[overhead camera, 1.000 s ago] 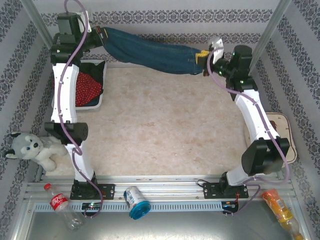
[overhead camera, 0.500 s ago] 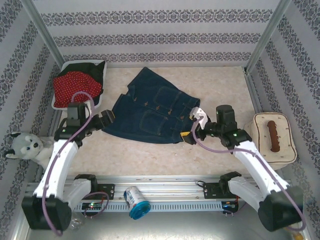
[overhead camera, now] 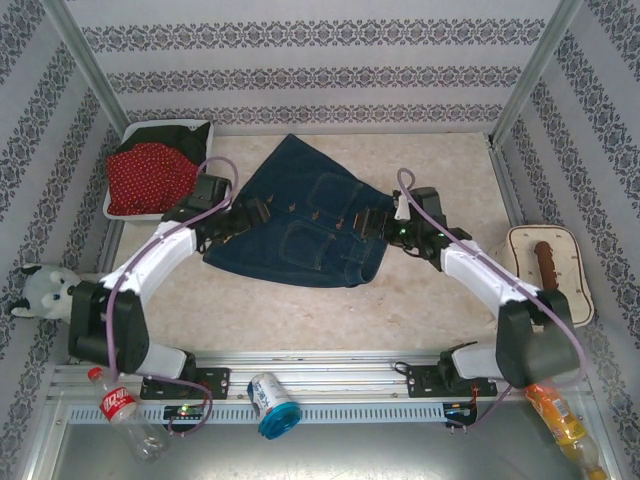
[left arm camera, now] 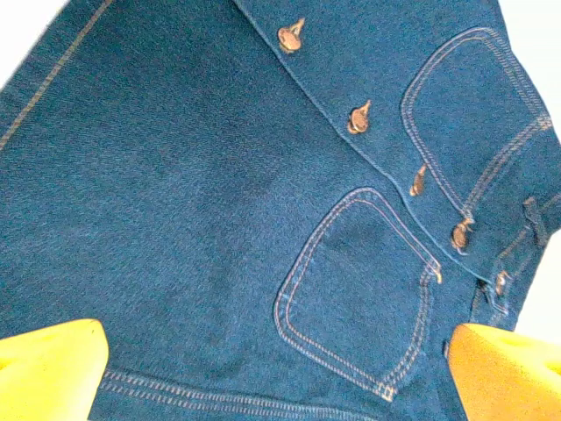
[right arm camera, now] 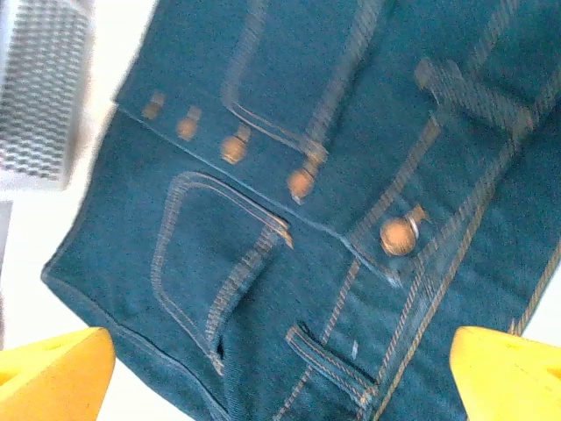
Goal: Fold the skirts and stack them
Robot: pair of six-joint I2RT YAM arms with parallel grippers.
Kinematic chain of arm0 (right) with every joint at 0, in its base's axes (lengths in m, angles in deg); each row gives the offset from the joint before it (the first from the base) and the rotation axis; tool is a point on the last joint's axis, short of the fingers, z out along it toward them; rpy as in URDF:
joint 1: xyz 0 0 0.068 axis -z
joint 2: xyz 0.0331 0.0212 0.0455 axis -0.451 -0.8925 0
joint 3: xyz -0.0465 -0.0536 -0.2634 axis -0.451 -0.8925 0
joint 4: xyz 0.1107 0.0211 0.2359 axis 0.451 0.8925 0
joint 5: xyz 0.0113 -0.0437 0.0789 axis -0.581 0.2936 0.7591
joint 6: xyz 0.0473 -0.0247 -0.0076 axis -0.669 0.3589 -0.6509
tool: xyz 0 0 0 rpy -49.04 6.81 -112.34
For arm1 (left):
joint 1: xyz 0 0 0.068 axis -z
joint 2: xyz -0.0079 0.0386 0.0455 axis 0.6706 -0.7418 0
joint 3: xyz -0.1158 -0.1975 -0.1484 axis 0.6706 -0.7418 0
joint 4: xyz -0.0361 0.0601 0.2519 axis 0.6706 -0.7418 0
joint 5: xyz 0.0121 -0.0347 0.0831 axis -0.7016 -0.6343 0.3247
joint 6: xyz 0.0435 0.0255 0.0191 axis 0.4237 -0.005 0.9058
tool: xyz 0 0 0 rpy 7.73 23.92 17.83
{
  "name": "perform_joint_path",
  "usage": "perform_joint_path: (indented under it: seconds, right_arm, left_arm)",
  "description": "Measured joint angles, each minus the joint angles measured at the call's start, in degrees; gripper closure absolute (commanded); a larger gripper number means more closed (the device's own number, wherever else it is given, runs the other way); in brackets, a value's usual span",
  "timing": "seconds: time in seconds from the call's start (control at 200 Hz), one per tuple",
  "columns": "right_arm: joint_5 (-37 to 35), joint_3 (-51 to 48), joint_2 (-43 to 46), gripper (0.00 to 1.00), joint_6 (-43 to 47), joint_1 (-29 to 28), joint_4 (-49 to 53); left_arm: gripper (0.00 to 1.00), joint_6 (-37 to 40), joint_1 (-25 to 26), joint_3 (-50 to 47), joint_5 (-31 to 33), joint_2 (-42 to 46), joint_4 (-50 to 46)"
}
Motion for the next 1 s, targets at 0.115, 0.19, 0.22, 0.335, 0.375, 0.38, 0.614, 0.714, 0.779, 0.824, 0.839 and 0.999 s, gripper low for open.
perform_joint_path:
  seconds: [0.115, 0.19, 0.22, 0.335, 0.375, 0.38, 0.614, 0.714, 0.779, 0.824, 0.839, 0.999]
  right_arm:
    - [-2.1, 0.0, -5.8, 0.12, -6.3, -0.6, 2.2]
    - [-2.4, 0.4, -9.0, 0.21, -8.2, -0.6, 2.9]
    - [-2.4, 1.0, -10.5, 0.25, -8.3, -0.6, 3.2]
    - [-2.5, 5.3, -16.8, 0.28, -7.5, -0.5, 4.2]
    - [-2.5, 7.1, -18.9, 0.29, -7.1, -0.3, 4.6]
    - [-2.4, 7.3, -19.0, 0.29, -7.0, -0.2, 4.6]
    - [-2.0, 18.8, -28.0, 0.35, 0.1, 5.0, 7.2]
    - [-2.1, 20.1, -27.1, 0.34, 3.3, 6.9, 9.9]
    - [-2.3, 19.2, -24.5, 0.36, 4.7, 6.9, 12.4]
    - [-2.1, 18.0, -21.7, 0.36, 5.4, 6.5, 14.0]
    - [-1.8, 17.6, -20.8, 0.36, 5.7, 6.2, 14.6]
    - [-0.8, 16.2, -14.5, 0.38, 8.9, 2.7, 20.3]
  left_arm:
    - [0.0, -3.1, 0.0, -1.0, 1.9, -4.6, 1.6]
    - [0.0, -5.0, 0.0, -3.8, 2.5, -6.3, 2.8]
    - [0.0, -5.6, 0.0, -5.2, 2.5, -6.8, 3.4]
    - [0.0, -7.8, 0.1, -10.7, 2.4, -7.6, 6.6]
    - [0.0, -8.9, 0.5, -11.6, 2.1, -6.1, 8.1]
    - [0.0, -9.1, 0.5, -11.9, 2.1, -5.9, 8.4]
    - [0.0, -16.4, 10.7, -19.1, 1.0, 3.1, 6.9]
    - [0.0, -18.3, 14.0, -18.9, 0.9, 9.1, 2.2]
    - [0.0, -18.6, 14.0, -17.8, 2.1, 12.2, -0.2]
    - [0.0, -18.5, 13.8, -16.7, 3.0, 13.2, -1.2]
    - [0.0, -18.5, 13.7, -16.4, 3.4, 13.3, -1.4]
    - [0.0, -18.1, 11.5, -15.1, 4.0, 9.7, -1.7]
